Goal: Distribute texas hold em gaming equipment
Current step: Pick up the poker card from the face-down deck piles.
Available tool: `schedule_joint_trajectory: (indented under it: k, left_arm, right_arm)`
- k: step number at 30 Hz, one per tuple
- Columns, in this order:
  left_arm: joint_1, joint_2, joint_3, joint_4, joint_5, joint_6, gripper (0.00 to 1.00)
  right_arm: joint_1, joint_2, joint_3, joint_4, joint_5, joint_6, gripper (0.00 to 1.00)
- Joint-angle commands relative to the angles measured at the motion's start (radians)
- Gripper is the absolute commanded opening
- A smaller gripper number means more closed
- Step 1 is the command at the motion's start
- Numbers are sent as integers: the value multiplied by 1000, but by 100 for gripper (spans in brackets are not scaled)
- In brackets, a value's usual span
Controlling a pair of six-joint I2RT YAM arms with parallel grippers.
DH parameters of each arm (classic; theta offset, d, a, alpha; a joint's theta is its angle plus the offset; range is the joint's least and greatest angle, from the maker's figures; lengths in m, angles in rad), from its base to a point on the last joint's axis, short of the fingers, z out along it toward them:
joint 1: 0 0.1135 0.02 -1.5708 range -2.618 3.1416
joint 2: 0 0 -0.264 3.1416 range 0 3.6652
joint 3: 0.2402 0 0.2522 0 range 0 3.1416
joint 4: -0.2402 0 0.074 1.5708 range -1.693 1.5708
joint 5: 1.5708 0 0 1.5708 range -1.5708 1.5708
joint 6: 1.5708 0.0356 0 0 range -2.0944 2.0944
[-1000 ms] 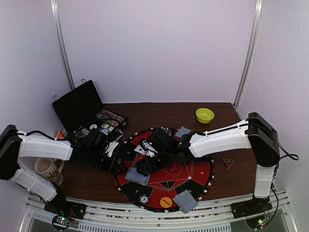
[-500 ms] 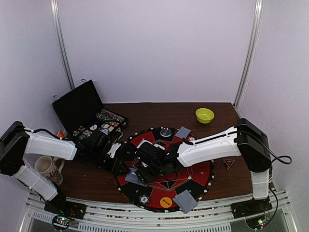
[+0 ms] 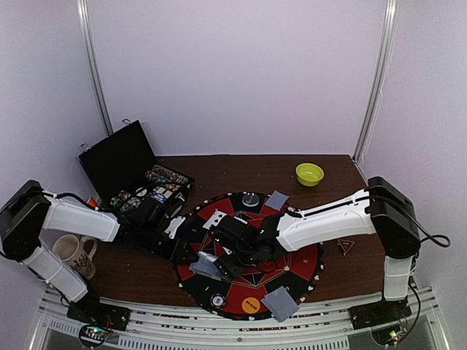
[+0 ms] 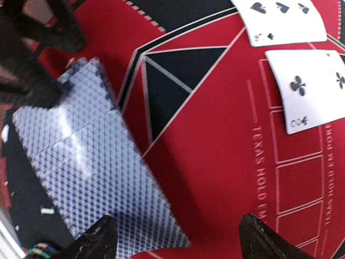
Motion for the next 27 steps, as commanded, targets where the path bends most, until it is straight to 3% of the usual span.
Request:
schedule_joint_trajectory:
  k: [1, 5, 11, 16, 27]
  left_arm:
    - [4, 11, -9, 36, 16, 10, 56]
    - [4, 13, -15, 37, 14, 8, 56]
    - [4, 14, -23, 40, 16, 11, 56]
    - [3, 31, -27, 47, 15, 10, 55]
    - [-2, 47, -45, 54, 7, 9, 55]
  right_arm:
    - [-13, -74, -46, 51, -145, -18, 79]
    - [-61, -96, -83, 110, -270, 11, 76]
    - [-94, -103, -130, 138, -356, 19, 56]
    - [-108, -109, -143, 140, -372, 25, 48]
    - [-128, -104, -154, 151, -431, 15, 10]
